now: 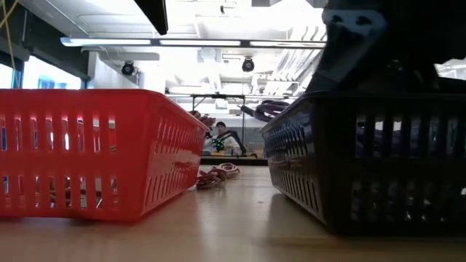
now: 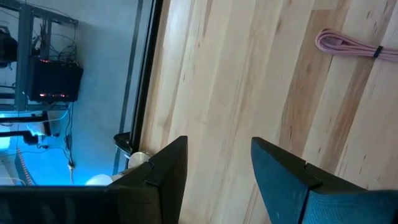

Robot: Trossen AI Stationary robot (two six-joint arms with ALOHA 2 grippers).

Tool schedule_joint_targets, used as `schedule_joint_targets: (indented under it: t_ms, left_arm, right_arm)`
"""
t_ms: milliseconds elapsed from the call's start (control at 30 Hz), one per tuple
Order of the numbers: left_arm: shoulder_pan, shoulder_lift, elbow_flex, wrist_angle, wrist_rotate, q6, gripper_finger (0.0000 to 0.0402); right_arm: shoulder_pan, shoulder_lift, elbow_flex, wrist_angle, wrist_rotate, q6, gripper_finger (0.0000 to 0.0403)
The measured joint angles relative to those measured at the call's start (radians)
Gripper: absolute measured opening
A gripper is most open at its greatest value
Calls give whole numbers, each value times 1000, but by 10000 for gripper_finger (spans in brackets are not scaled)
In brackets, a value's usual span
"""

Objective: Pick & Place USB Port
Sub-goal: Put the violet charger cable into the black bin, then put the pink charger cable into the red bin

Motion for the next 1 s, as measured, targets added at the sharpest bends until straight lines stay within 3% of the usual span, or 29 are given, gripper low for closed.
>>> schedule_joint_targets:
  t_ms: [167, 300, 500, 633, 767, 933, 1000]
  left_arm:
    - [0, 0, 0, 1, -7, 0, 170]
    - [0, 0, 0, 1, -7, -1, 170]
    - [0, 0, 0, 0, 6, 5, 170]
    - [0, 0, 0, 1, 57, 109, 170]
    - [2, 0, 0, 45, 180, 366, 170]
    - [34, 0, 0, 169, 499, 702, 170]
    - [40, 0, 0, 196, 579, 819, 170]
  right_arm:
    - [-20, 0, 0, 37, -11, -81, 128]
    - [-42, -24, 0, 28, -81, -127, 143]
    - [-55, -98, 0, -72, -173, -135, 134]
    - [-53, -168, 0, -176, -196, -173, 122]
    - [-54, -241, 0, -226, -168, -283, 113]
    - [-50, -310, 0, -248, -143, -455, 103]
    - [-46, -333, 0, -268, -154, -534, 100]
